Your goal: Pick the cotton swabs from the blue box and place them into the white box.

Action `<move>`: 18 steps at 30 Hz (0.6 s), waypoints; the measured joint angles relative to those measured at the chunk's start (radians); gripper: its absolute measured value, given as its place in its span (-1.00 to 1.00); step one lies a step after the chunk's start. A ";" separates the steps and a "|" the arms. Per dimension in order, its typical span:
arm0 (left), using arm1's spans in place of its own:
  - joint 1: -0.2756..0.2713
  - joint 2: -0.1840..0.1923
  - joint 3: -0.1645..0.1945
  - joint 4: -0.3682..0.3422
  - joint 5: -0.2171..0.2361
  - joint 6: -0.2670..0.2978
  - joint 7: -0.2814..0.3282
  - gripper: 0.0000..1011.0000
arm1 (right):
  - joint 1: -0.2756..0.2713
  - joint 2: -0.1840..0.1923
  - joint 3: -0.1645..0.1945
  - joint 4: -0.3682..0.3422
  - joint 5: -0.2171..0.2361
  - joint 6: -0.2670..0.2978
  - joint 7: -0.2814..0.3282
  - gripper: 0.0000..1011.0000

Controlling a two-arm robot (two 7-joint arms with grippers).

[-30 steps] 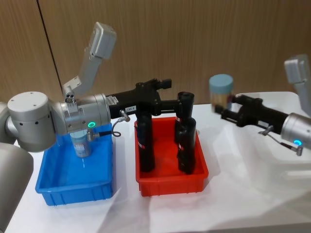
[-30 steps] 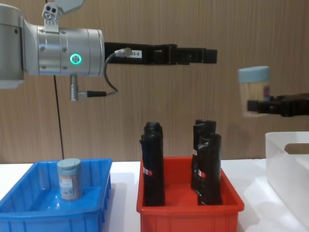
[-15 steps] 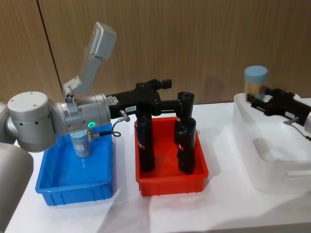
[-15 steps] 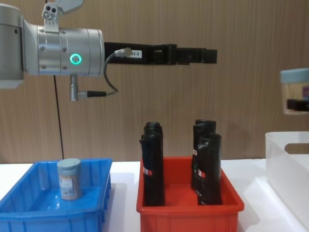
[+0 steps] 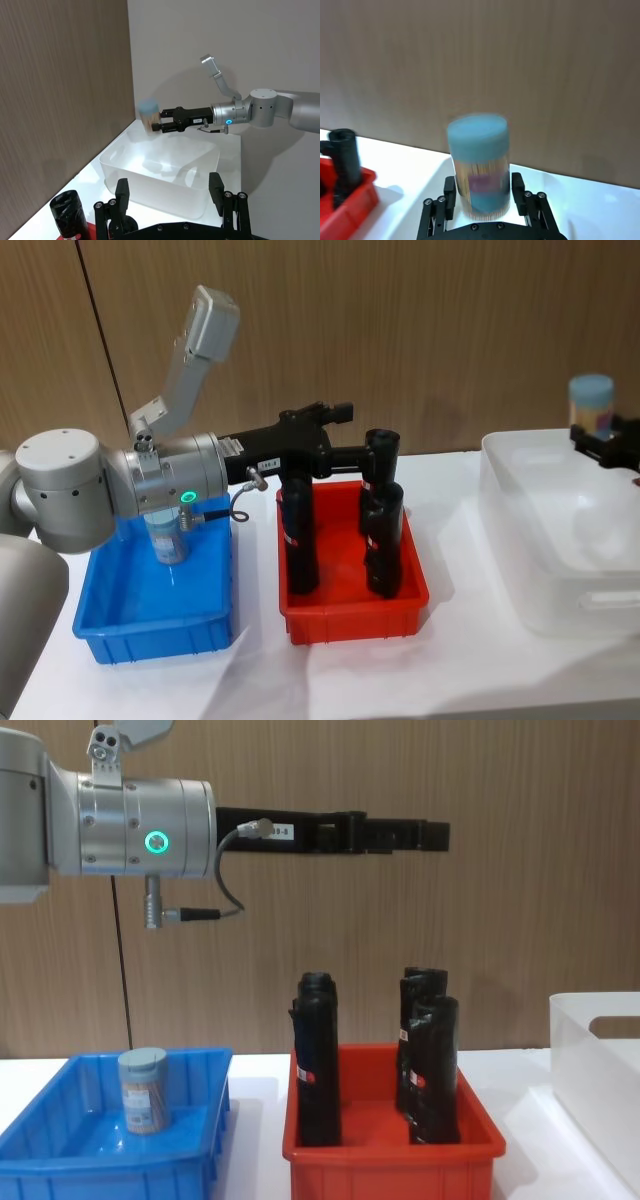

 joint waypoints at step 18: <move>0.000 0.000 0.000 0.000 0.000 0.000 0.000 0.99 | 0.025 0.011 0.022 0.039 -0.039 0.008 -0.057 0.98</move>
